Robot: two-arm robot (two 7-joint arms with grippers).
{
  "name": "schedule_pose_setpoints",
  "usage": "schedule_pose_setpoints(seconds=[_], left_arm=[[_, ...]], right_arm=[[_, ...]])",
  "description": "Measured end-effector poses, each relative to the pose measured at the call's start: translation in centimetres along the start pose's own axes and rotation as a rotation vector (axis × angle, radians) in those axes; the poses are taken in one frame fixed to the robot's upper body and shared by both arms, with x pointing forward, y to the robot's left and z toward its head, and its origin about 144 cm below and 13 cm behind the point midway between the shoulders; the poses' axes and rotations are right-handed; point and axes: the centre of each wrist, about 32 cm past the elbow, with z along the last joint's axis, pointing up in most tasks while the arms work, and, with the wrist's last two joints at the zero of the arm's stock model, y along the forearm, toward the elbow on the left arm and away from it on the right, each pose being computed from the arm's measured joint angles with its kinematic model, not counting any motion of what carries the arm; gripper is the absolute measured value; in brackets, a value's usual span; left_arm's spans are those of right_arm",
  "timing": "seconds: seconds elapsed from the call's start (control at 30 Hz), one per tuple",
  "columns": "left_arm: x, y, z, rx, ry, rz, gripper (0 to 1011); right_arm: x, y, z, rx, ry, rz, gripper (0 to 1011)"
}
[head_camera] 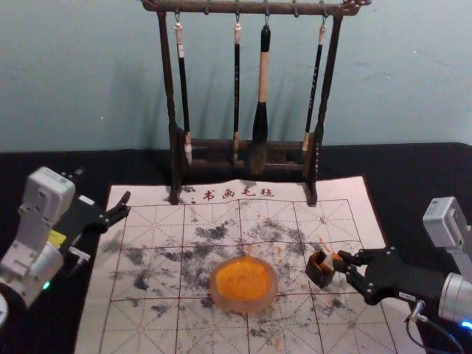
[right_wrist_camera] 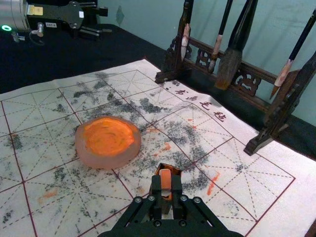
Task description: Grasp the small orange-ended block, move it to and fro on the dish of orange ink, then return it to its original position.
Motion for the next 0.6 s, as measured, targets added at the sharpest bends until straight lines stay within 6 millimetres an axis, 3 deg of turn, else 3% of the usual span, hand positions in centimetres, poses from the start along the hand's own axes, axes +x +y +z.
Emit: schedule_pose_setpoints(seconds=[0.6], left_arm=[[0.00,0.00,0.00,0.000,0.000,0.000,1001]], right_arm=[[-0.02,0.00,0.00,0.001,-0.001,0.000,84]])
